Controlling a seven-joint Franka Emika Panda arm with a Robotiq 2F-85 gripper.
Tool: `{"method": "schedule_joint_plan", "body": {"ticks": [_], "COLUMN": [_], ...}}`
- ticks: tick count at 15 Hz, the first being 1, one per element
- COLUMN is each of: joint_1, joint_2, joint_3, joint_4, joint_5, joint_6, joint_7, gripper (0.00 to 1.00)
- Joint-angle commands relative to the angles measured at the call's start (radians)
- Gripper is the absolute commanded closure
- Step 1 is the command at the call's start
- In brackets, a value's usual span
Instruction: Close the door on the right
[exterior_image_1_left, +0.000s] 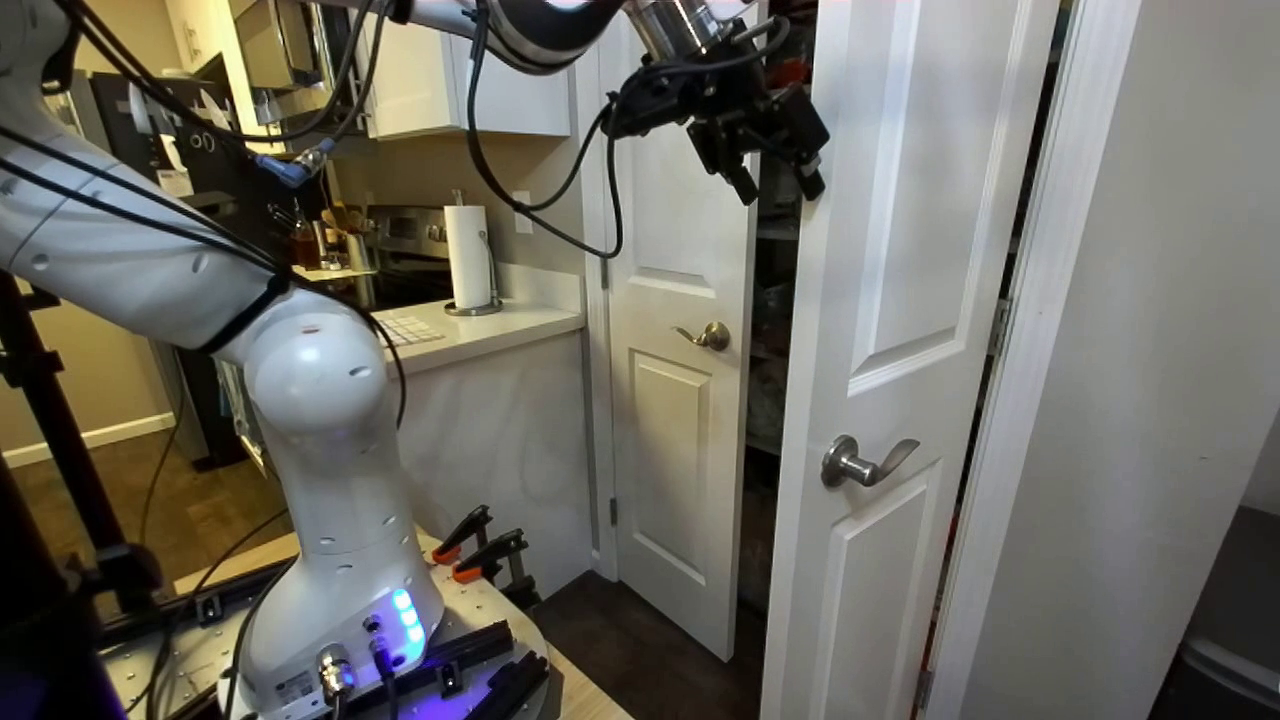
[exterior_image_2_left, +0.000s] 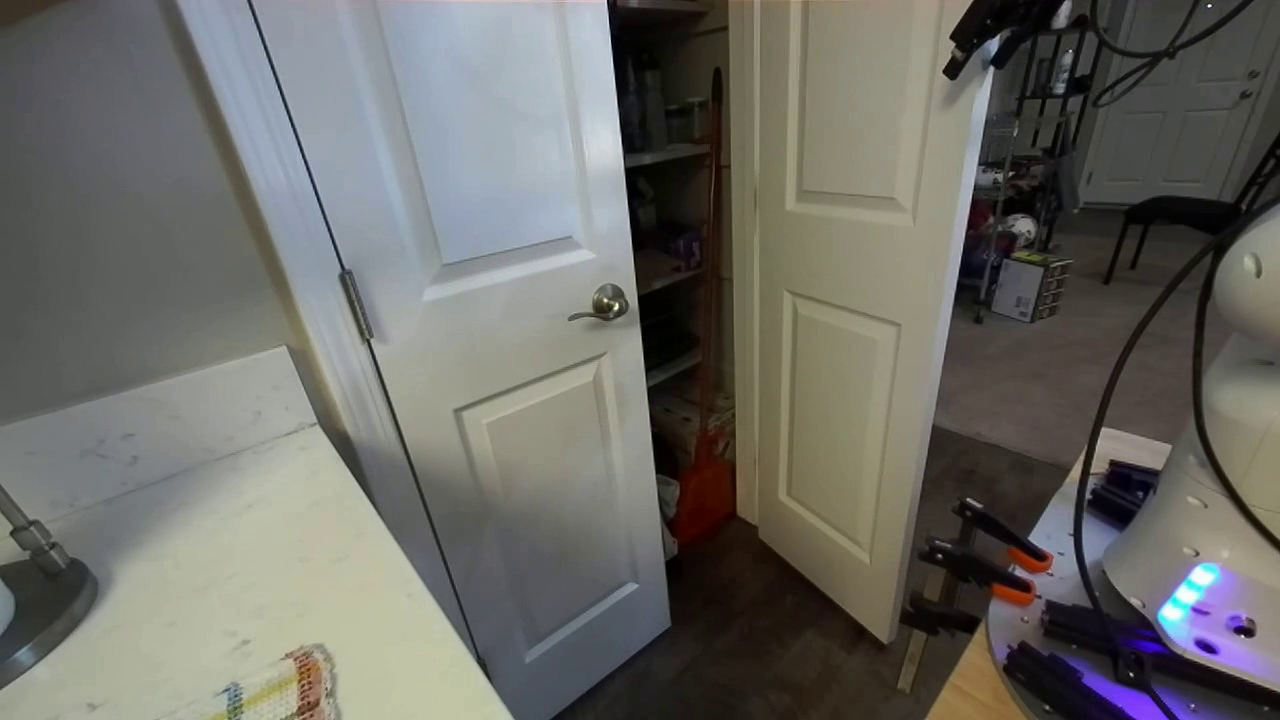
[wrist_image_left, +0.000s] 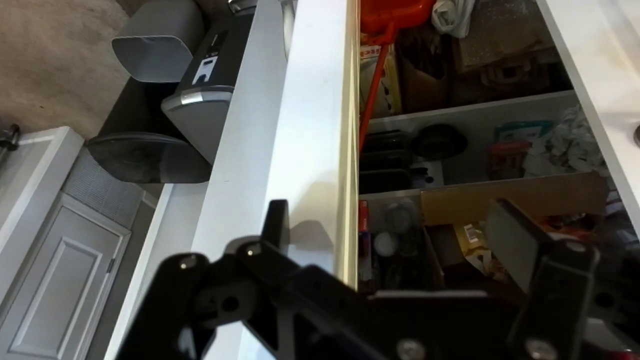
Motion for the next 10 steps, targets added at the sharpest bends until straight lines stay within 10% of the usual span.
{"method": "schedule_joint_plan", "body": {"ticks": [1, 10], "joint_1": [0.013, -0.102], "joint_2": [-0.010, 0.021], "joint_3": [0.008, 0.043], "joint_4": [-0.013, -0.020], "joint_5": [0.029, -0.087], "joint_6": [0.002, -0.110], "joint_7": [-0.050, -0.013], "gripper": [0.00, 0.00]}}
